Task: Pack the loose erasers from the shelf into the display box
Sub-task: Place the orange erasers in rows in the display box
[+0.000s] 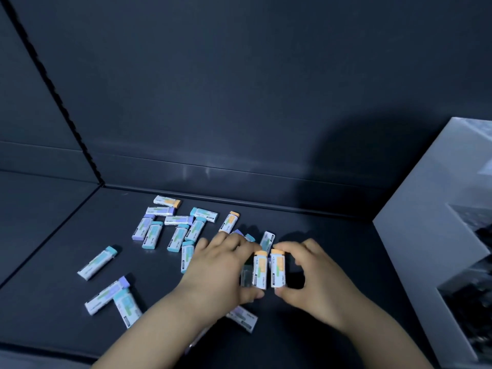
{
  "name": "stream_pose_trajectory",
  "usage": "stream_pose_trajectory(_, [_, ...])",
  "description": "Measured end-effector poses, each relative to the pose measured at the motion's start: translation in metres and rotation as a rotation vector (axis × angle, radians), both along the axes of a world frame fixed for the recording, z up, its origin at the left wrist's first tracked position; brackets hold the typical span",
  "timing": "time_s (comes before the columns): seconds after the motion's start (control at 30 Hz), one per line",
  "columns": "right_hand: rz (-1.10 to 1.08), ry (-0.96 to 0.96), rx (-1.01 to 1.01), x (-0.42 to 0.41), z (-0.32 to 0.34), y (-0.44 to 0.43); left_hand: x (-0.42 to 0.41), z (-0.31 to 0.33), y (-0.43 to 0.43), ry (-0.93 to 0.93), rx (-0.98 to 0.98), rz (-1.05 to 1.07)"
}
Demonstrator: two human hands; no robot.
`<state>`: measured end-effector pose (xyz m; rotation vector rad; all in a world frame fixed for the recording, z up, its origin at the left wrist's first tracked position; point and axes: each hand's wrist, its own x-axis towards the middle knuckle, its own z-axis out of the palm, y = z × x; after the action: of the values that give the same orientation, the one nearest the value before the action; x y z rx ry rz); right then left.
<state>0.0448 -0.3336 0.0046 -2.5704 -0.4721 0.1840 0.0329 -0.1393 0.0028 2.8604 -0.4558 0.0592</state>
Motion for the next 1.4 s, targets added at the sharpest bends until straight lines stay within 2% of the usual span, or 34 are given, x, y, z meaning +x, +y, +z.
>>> stream_pose_trajectory(0.43, [-0.018, -0.06, -0.023, -0.022, 0.003, 0.098, -0.015, -0.006, 0.099, -0.268, -0.091, 0.019])
stream_pose_trajectory(0.87, [-0.155, -0.006, -0.022, -0.061, 0.013, 0.256, -0.031, -0.006, 0.263, -0.244, -0.078, -0.089])
stream_pose_trajectory(1.17, [-0.18, -0.016, 0.013, -0.082, 0.016, 0.281, -0.049, -0.004, 0.293, -0.255, -0.085, -0.072])
stream_pose_trajectory(1.4, [-0.069, 0.0, 0.056, -0.083, 0.018, 0.291, -0.07, 0.001, 0.307, -0.257, -0.042, 0.044])
